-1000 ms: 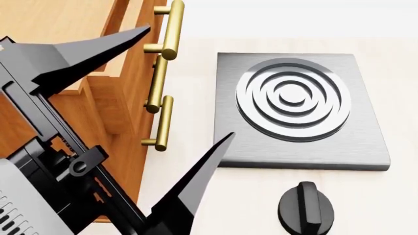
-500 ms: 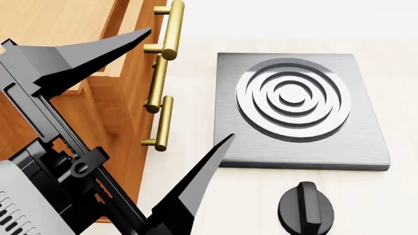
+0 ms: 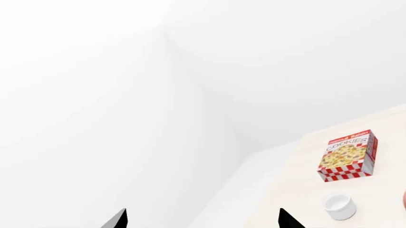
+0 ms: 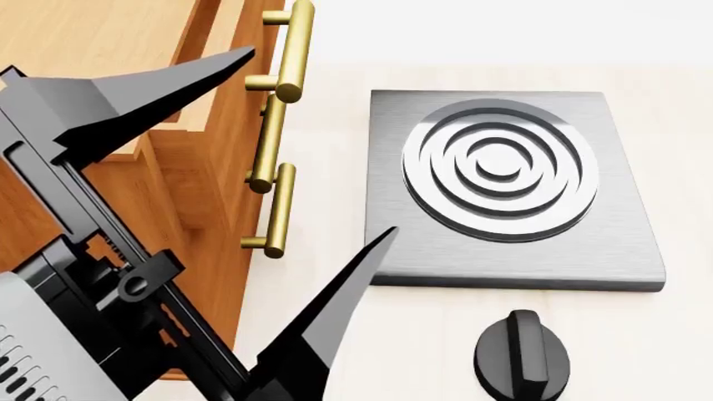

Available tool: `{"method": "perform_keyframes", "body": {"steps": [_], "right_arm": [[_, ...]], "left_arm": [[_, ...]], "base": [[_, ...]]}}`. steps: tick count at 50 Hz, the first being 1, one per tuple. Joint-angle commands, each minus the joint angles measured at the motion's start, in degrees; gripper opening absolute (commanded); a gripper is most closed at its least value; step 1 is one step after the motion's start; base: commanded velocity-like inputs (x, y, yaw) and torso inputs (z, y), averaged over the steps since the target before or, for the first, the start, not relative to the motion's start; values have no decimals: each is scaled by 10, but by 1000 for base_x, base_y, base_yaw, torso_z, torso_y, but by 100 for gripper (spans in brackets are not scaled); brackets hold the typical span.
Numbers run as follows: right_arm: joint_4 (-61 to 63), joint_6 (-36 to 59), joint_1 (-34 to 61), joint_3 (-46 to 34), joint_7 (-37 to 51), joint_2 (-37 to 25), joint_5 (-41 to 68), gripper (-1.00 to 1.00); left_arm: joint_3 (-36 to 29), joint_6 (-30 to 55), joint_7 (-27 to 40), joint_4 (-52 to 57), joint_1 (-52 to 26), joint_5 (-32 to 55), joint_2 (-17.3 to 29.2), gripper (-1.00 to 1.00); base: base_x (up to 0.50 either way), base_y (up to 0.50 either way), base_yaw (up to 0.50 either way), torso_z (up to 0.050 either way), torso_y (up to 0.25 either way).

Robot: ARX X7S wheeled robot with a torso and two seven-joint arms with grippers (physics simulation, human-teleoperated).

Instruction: Pick the akita bowl on the wooden cabinet and place it on the plate.

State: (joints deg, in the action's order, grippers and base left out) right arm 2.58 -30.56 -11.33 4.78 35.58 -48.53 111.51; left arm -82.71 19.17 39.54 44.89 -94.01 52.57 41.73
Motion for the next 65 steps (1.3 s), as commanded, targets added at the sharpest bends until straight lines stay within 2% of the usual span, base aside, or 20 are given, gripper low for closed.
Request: {"method": "perform_keyframes", "body": {"steps": [1,18,36,65], "right_arm": [[17,-15,-23,23,3,3,-33,100],[79,-39,-79,68,24,-14,-65,100],[208,-53,-123,136,118,-84,-156,100],[353,-17,-157,259,190,-153,-217,100]], "left_arm": [[15,0,-15,3,3,-2,-8,100],[15,0,-14,3,8,-5,-5,100],[21,1,-14,7,5,0,2,100],[23,-1,-13,10,12,-5,7,100]], "base": [[0,0,0,0,0],[0,0,0,0,0],[0,0,0,0,0],[0,0,0,0,0]]}}
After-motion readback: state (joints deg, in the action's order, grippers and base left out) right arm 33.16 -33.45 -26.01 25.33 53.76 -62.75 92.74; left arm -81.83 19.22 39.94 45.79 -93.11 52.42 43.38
